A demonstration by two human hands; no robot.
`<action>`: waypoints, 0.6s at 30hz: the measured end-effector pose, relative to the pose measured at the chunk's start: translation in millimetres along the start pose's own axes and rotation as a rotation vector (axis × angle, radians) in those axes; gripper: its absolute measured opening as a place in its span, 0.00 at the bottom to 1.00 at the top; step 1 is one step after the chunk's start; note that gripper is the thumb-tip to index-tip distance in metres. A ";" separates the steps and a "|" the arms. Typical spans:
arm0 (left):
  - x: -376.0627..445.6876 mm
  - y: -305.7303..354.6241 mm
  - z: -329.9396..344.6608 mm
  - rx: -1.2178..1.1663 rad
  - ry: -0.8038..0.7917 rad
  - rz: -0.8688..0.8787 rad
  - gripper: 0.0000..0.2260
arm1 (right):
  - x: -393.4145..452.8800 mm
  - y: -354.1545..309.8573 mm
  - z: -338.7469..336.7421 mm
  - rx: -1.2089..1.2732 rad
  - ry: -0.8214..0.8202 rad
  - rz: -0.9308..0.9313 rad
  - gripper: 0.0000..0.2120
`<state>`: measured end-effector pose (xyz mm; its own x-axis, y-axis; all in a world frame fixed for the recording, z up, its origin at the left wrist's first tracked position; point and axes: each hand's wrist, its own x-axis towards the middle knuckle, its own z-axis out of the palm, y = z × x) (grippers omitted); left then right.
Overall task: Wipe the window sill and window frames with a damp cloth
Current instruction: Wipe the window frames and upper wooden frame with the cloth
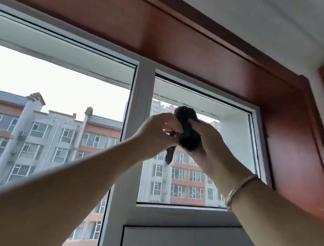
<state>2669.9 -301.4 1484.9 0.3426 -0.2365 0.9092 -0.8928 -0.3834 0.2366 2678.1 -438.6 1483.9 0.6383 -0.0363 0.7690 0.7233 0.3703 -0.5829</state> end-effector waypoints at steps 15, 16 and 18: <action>94.8 -40.0 105.1 0.183 0.110 0.069 0.12 | 93.9 -5.6 -138.8 -0.532 0.256 -0.425 0.17; 103.0 -38.7 116.2 0.206 0.120 0.077 0.13 | 102.6 -9.3 -152.0 -0.553 0.267 -0.450 0.17; 118.0 -34.2 136.6 0.234 0.130 0.075 0.13 | 123.3 -15.3 -179.4 -0.592 0.268 -0.484 0.16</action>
<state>2780.8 -438.1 1537.3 0.2241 -0.1616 0.9611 -0.8173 -0.5683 0.0950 2793.1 -615.3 1540.6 0.2064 -0.3155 0.9262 0.9070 -0.2934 -0.3021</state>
